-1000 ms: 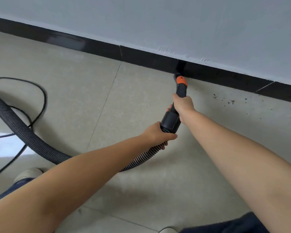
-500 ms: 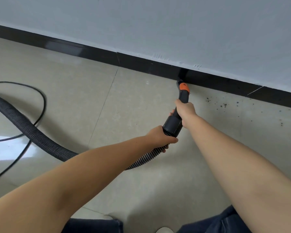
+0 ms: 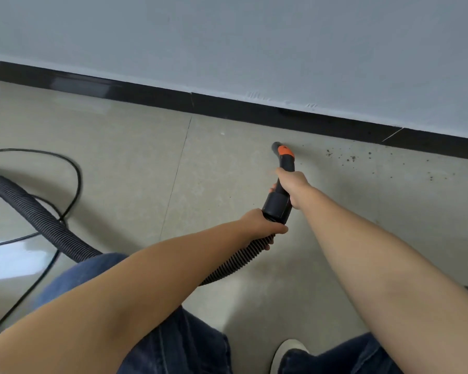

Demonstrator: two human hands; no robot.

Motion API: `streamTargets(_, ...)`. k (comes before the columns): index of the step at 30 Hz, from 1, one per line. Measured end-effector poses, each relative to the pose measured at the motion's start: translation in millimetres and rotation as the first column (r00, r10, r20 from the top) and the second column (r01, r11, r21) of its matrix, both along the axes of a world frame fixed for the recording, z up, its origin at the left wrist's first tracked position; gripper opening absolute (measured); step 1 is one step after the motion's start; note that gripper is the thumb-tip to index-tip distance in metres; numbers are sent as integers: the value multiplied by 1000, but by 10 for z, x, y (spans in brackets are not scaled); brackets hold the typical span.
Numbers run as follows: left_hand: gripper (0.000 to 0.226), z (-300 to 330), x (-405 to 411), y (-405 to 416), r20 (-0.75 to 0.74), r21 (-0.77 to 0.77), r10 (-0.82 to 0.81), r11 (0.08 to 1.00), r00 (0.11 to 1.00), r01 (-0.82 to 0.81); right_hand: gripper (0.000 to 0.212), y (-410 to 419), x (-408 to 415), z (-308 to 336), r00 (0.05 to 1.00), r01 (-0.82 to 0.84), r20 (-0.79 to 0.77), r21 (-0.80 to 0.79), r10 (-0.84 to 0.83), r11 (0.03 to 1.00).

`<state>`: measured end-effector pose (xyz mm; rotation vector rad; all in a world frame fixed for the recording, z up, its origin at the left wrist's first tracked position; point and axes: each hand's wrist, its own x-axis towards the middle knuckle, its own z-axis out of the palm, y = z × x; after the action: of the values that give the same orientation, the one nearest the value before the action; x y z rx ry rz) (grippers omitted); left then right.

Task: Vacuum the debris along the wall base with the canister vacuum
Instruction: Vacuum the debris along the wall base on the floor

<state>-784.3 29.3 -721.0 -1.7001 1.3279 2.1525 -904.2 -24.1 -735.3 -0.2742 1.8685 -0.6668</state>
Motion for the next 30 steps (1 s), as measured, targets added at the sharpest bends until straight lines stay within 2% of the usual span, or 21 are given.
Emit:
streamTargets(4, 29, 164, -46, 62, -59, -11, -83, 996, 995, 83, 19, 178, -126, 146, 997, 78, -10, 49, -78, 996)
streamTargets(10, 30, 52, -68, 314, -86, -75, -104, 992, 991, 97, 17, 381, -169, 114, 995, 97, 0, 75, -98, 992)
streamTargets(15, 34, 31, -183, 688, -155, -41, -78, 997, 985, 72, 14, 715, -288, 105, 994, 103, 27, 97, -106, 990)
streamTargets(17, 36, -4, -206, 871, -161, -13, -40, 999, 986, 38, 12, 834, -276, 103, 998, 44, 41, 84, -48, 995)
streamTargets(23, 28, -86, -231, 1394, -200, 147, 156, 981, 967, -128, 11, 1136, -183, 44, 957, -289, 22, 87, 289, 953)
streamTargets(30, 35, -94, -225, 1925, -150, 189, 237, 960, 960, -208, 19, 1643, -142, 4, 942, -334, 3, 101, 336, 937)
